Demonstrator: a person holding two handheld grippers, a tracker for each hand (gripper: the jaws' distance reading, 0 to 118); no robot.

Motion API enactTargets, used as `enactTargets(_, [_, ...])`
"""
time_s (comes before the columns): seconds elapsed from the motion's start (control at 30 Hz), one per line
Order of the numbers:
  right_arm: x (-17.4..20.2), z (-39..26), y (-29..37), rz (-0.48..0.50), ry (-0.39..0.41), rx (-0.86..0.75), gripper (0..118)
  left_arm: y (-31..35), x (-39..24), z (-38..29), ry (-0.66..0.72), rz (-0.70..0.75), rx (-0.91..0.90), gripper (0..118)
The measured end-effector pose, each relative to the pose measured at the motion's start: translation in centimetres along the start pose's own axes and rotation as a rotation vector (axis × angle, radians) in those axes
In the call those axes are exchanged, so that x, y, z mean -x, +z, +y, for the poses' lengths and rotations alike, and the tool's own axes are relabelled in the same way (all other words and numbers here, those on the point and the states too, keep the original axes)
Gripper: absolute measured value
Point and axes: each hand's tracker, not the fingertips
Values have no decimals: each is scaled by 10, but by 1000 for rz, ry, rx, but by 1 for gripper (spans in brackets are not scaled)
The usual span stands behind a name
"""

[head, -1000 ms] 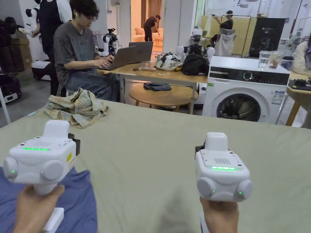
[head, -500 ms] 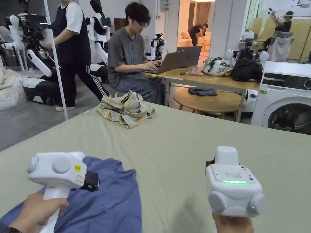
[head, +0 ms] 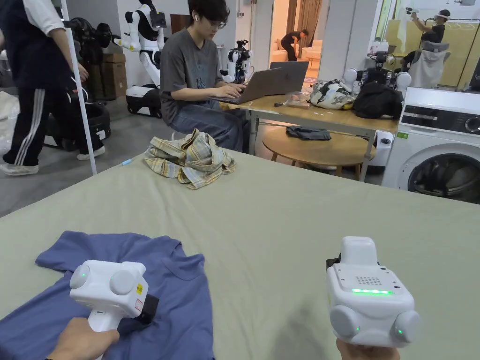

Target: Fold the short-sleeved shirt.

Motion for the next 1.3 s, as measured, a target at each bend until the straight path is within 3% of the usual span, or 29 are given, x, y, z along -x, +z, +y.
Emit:
enactTargets(0.07, [-1, -1, -1, 6, -7, 9, 0, 1, -10, -3, -79, 50, -22, 17])
enactTargets(0.1, [0, -1, 0, 4, -10, 10, 0, 1, -12, -4, -98, 60, -28, 4])
enactTargets(0.13, [0, -2, 0, 3, -12, 9, 0, 0, -4, -4, -72, 44, -33, 0])
enactTargets(0.23, [0, -3, 3, 1, -2, 2, 0, 11, 11, -4, 15, -21, -91, 0])
enactTargets(0.57, [-27, 7, 18, -41, -20, -24, 0, 129, -10, 40, 17, -187, -430, 0])
enactTargets(0.83, [-76, 13, 37, -121, -36, -58, 0, 211, -111, 74, -157, -358, -599, 0])
enactTargets(1.0, [-127, 12, 59, -211, -74, -78, 0, 243, -202, 85, -281, -514, -640, 0])
enactTargets(1.3, [-235, -5, 110, -430, -138, -82, 0, 231, -390, 73, -493, -770, -549, 0])
